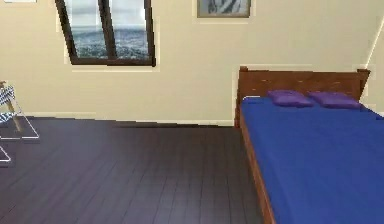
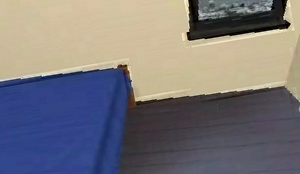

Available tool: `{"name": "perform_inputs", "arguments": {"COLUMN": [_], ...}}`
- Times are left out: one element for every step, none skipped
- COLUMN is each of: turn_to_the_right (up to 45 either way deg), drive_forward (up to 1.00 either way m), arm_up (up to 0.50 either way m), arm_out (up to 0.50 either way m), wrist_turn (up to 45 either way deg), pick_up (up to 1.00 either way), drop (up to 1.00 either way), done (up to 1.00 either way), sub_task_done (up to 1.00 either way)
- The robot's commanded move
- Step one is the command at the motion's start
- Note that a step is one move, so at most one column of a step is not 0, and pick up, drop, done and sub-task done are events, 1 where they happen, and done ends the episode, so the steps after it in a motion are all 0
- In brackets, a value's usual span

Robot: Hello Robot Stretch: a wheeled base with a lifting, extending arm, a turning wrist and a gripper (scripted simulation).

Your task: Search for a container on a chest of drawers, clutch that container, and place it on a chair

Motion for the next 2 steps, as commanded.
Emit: {"name": "perform_inputs", "arguments": {"turn_to_the_right": [-6.0, 0.0], "drive_forward": [0.00, 0.10], "arm_up": [0.00, 0.00], "arm_out": [0.00, 0.00], "wrist_turn": [0.0, 0.0], "pick_up": [0.00, 0.00], "drop": [0.00, 0.00], "done": [0.00, 0.00], "sub_task_done": [0.00, 0.00]}}
